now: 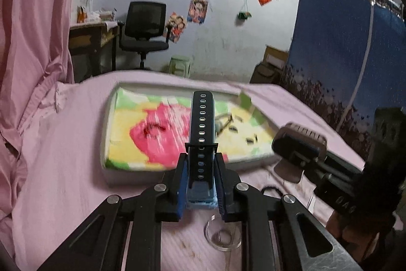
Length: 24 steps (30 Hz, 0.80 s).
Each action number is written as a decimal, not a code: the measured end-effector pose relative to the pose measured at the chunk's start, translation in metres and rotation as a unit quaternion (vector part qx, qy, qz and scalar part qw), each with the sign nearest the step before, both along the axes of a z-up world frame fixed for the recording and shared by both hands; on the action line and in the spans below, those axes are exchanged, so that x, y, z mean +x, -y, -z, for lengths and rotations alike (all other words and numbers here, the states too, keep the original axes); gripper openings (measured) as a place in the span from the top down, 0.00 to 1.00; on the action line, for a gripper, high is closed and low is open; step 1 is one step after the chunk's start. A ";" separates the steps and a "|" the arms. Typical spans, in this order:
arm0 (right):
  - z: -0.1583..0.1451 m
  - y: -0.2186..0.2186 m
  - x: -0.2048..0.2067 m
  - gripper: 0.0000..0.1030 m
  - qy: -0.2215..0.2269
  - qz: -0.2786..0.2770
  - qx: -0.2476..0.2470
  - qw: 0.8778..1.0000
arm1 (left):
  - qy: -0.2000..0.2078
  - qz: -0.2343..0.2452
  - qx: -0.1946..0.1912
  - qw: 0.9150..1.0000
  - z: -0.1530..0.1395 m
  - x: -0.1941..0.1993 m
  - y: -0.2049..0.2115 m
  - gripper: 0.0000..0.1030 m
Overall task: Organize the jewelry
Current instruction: 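Lift both held items into the tray and open both tools to release them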
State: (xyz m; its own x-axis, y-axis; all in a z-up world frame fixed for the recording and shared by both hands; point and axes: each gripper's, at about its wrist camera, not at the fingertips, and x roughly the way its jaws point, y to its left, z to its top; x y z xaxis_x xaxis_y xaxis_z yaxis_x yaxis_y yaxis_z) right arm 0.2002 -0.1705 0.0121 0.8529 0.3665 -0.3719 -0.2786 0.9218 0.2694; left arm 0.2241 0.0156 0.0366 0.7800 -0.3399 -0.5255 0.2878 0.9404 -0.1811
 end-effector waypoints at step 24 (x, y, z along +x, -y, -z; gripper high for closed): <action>0.001 -0.010 0.093 0.78 -0.016 0.042 -0.009 0.999 | 0.026 -0.094 0.040 0.994 0.010 0.080 -0.006 0.82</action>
